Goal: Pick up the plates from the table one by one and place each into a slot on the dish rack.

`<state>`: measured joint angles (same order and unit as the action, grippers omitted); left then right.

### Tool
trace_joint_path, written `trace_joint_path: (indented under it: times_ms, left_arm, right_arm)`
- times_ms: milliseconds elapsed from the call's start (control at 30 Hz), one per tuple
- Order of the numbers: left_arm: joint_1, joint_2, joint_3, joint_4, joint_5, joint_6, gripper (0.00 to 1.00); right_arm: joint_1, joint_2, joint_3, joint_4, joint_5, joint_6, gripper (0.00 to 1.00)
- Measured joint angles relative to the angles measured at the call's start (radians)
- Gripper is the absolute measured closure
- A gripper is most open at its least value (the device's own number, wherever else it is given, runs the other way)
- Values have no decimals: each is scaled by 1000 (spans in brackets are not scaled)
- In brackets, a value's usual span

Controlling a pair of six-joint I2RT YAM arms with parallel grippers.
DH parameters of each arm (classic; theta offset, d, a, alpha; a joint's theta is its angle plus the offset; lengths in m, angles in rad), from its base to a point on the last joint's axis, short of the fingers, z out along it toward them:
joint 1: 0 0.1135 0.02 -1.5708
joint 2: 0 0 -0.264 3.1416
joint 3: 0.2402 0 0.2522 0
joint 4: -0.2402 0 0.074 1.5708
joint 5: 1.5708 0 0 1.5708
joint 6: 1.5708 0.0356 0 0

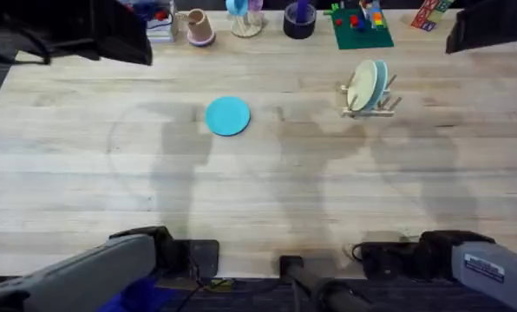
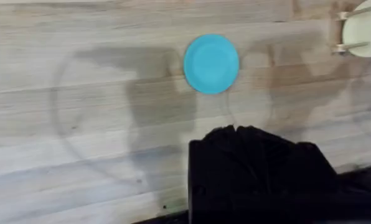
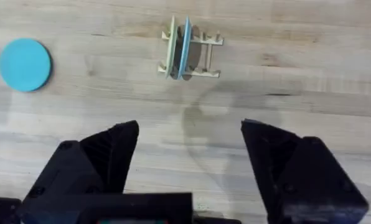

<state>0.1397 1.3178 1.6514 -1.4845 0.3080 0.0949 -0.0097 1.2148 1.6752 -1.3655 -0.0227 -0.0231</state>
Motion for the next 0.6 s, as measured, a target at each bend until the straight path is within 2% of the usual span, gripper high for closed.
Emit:
trace_joint_path:
  times_ms: [100, 267, 400, 600]
  left_arm:
    - [39, 4, -79, 53, 90, 24, 958]
    - [67, 20, -207, 131, 194, 39, 959]
    - [68, 76, -282, 184, 246, 45, 959]
    - [68, 190, -352, 267, 280, 50, 959]
  right_arm:
    - [0, 0, 0, 0, 0, 0, 7]
    - [0, 0, 0, 0, 0, 0, 7]
    - [0, 0, 0, 0, 0, 0, 7]
    - [0, 0, 0, 0, 0, 0, 7]
